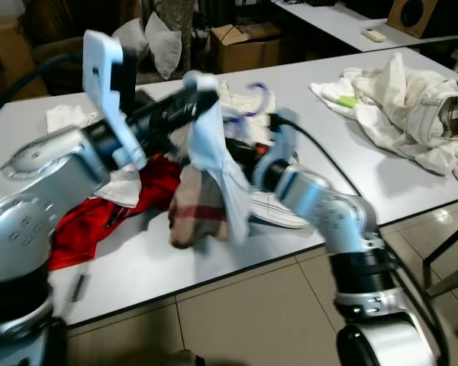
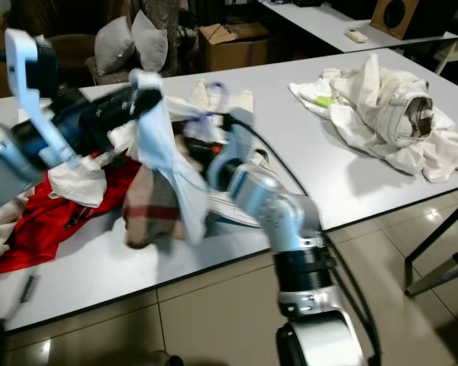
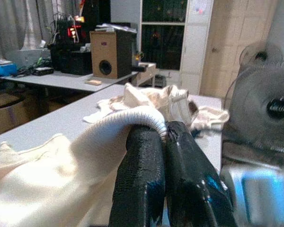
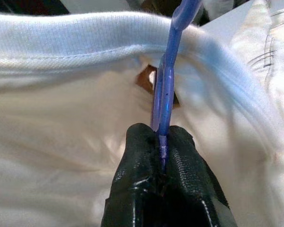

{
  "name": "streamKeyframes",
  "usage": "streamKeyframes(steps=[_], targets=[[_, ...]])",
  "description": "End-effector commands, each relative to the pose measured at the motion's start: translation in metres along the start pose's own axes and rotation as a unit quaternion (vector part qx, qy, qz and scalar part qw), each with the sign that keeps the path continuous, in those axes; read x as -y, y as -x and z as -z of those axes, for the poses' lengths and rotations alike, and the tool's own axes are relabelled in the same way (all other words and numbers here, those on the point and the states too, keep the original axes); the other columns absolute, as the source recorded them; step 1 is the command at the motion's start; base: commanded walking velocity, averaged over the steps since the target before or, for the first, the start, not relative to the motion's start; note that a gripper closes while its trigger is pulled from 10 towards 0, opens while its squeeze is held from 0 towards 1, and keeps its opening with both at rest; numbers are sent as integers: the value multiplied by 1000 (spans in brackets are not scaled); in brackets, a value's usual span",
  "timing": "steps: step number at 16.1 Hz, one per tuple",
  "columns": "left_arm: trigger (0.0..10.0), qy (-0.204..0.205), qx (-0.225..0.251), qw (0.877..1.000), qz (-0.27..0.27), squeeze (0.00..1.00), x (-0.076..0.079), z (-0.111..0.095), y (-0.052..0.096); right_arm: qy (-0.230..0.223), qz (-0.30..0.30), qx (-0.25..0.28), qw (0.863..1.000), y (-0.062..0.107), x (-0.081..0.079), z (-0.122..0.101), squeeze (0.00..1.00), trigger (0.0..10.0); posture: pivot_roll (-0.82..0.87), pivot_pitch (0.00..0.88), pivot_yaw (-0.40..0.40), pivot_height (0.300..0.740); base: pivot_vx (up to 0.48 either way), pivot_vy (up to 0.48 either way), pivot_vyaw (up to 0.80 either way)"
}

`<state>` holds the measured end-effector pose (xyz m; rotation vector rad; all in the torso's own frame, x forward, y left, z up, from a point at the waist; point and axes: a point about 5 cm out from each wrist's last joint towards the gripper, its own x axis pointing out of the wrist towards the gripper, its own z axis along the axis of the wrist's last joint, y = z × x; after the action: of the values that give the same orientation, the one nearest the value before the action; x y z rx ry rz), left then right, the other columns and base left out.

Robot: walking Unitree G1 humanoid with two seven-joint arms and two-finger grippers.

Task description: Hang hanger

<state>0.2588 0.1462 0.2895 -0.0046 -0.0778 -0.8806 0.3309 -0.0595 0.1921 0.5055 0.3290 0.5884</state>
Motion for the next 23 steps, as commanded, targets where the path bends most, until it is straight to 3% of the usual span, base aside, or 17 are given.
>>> streamKeyframes(steps=[1, 2, 3, 4, 6, 7, 9, 10, 11, 12, 13, 14, 16, 17, 18, 21, 23], targets=[[0, -23, -37, 998, 33, 0, 14, 7, 3, 33, -31, -4, 999, 8, -12, -8, 0, 10000, -1, 0, 18, 740, 0, 0, 0], [196, -28, -56, 997, 47, 0, 20, 12, 5, 43, -5, 25, 999, 10, -11, -19, 0, 10000, -3, 0, 14, 740, 0, 0, 0], [549, -26, -60, 997, 48, 0, 22, 13, 6, 21, 28, 42, 999, 12, -4, -26, 0, 10000, -1, 0, 11, 740, 0, 0, 0], [902, -24, -60, 997, 45, 0, 23, 13, 6, 26, 27, 30, 999, 14, -3, -24, 0, 10000, 0, 0, 10, 740, 0, 0, 0], [0, -28, -53, 998, 16, 0, 19, 13, 7, 106, -61, -81, 989, 30, -26, 11, 0, 10000, 2, 0, 2, 740, 0, 0, 0], [0, -31, -44, 998, 11, 0, 17, 11, 7, 97, -42, -68, 992, 31, -23, 9, 0, 10000, 1, 0, 0, 740, 0, 0, 0], [0, -36, -20, 999, 2, 0, 14, 2, 5, 58, 53, -38, 996, 26, -1, 1, 0, 10000, 1, 0, 0, 740, 0, 0, 0], [0, -35, -18, 999, 16, 0, 18, 0, 5, 87, -14, -73, 993, 30, -20, 12, 0, 10000, 0, 0, 3, 740, 0, 0, 0], [0, -35, -34, 998, 32, 0, 23, 4, 5, 102, -51, -62, 991, 32, -30, 9, 0, 10000, 0, 0, 5, 740, 0, 0, 0], [0, -37, -54, 997, 37, 0, 26, 10, 5, 95, -13, -24, 995, 29, -23, -3, 0, 10000, -1, 0, 6, 740, 0, 0, 0], [0, -48, -94, 994, 31, 0, 27, 22, 5, 42, 79, 26, 996, 27, 3, -21, 0, 10000, -3, 0, 8, 740, 0, 0, 0], [0, -55, -110, 992, 25, 0, 29, 30, 1, 43, 76, 25, 996, 27, 3, -23, 0, 10000, -7, 0, 10, 740, 0, 0, 0], [0, -29, -79, 996, 25, 0, 34, 28, -13, 72, -1, -26, 997, 28, -22, -4, 0, 10000, -10, 0, 10, 740, 0, 0, 0], [0, -2, -42, 998, 41, 0, 39, 19, -19, 67, 9, -24, 997, 26, -23, 0, 0, 10000, -5, 0, 11, 740, 0, 0, 0], [0, 24, -9, 998, 62, 0, 45, 10, -19, 46, 68, -5, 997, 21, -7, -2, 0, 10000, -5, 0, 13, 740, 0, 0, 0], [0, 33, -9, 998, 61, 0, 43, 10, -17, 36, 102, 5, 994, 16, 5, -4, 0, 10000, -8, 0, 17, 740, 0, 0, 0], [314, -19, -121, 992, 27, 0, 39, 36, -17, 9, 86, 20, 996, 6, -1, -12, 0, 10000, 3, 0, 15, 740, 0, 0, 0]])
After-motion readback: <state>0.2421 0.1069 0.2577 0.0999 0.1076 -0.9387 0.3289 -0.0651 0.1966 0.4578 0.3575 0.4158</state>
